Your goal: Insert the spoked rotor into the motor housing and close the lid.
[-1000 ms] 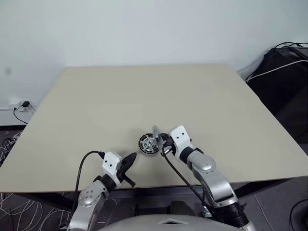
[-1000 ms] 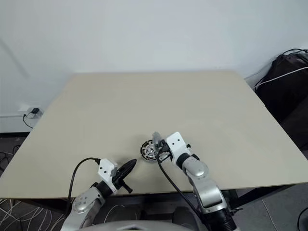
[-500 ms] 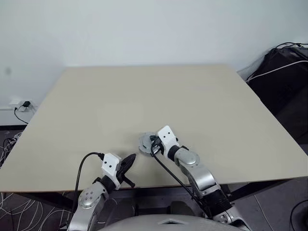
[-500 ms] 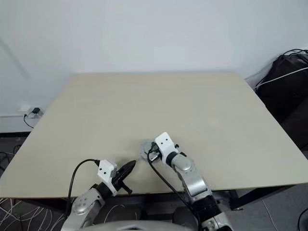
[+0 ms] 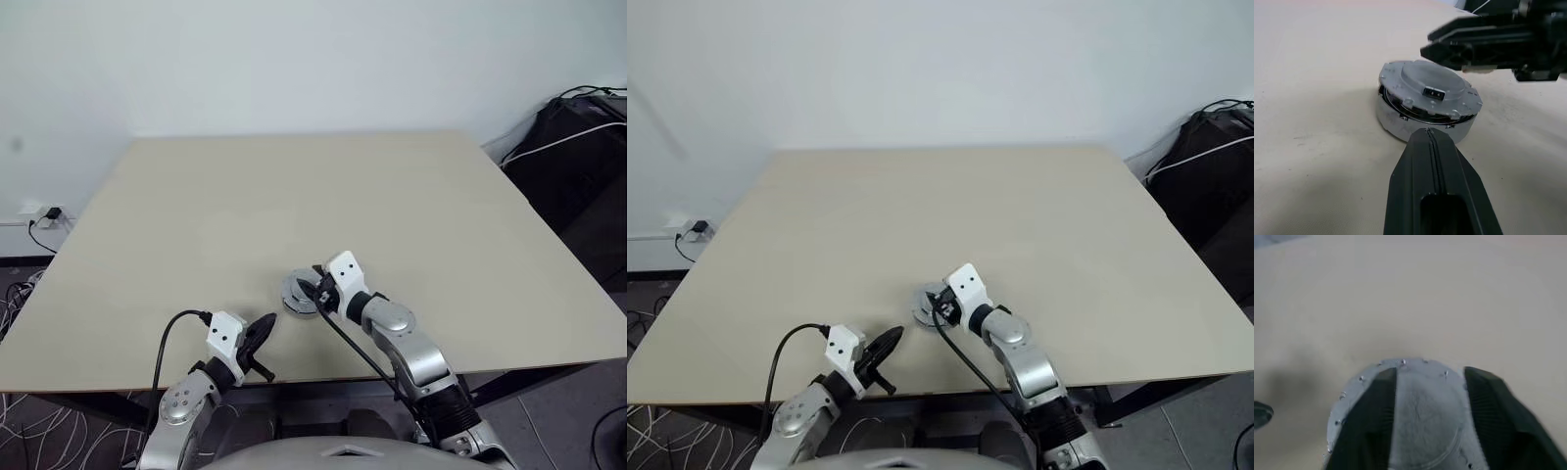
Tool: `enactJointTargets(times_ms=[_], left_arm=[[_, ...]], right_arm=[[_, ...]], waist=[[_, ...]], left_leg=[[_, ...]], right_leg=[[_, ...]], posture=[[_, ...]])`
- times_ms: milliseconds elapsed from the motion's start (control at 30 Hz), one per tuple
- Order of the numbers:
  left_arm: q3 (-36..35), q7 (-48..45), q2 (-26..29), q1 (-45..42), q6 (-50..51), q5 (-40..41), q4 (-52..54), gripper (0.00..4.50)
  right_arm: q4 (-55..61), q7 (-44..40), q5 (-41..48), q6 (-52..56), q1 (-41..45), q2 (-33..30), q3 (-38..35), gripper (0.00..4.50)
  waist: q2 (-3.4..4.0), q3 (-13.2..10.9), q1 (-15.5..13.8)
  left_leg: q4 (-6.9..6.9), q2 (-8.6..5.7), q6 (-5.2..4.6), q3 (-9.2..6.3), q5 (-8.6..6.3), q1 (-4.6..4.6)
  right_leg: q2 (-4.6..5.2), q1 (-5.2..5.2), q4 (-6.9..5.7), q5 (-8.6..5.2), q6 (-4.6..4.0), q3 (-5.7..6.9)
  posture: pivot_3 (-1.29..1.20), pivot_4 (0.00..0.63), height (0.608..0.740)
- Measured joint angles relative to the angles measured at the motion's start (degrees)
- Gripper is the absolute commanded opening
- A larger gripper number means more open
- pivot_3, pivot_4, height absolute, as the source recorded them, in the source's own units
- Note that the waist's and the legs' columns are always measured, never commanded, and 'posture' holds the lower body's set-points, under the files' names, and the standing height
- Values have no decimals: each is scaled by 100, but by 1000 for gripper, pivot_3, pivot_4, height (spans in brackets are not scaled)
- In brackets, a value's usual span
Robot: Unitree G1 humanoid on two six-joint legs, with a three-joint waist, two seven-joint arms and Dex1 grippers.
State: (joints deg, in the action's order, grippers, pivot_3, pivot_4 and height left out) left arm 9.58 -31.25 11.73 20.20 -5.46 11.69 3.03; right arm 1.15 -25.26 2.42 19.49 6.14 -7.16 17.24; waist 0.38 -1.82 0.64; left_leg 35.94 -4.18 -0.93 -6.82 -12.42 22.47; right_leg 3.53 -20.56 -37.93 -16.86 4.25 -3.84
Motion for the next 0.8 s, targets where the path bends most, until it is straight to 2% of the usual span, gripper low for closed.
enactJointTargets(times_ms=[133,767,800], left_arm=[[1,2,-1,-5,32,0,18,0],[6,121,-33,5,144,2,186,0],[7,121,-33,8,144,2,186,0]], right_arm=[[13,-25,5,74,-58,-3,61,4479],[-587,-101,-84,120,173,-10,223,4479],[-622,-102,-84,120,200,-1,220,4306]], waist=[[0,0,0],[0,0,0],[0,0,0]], left_leg=[[0,0,0,0,0,0],[0,0,0,0,0,0],[0,0,0,0,0,0]], right_leg=[[1,0,1,-2,-1,0],[0,0,0,1,-1,0],[0,0,0,1,0,0]], posture=[[0,0,740],[0,0,740],[0,0,740]])
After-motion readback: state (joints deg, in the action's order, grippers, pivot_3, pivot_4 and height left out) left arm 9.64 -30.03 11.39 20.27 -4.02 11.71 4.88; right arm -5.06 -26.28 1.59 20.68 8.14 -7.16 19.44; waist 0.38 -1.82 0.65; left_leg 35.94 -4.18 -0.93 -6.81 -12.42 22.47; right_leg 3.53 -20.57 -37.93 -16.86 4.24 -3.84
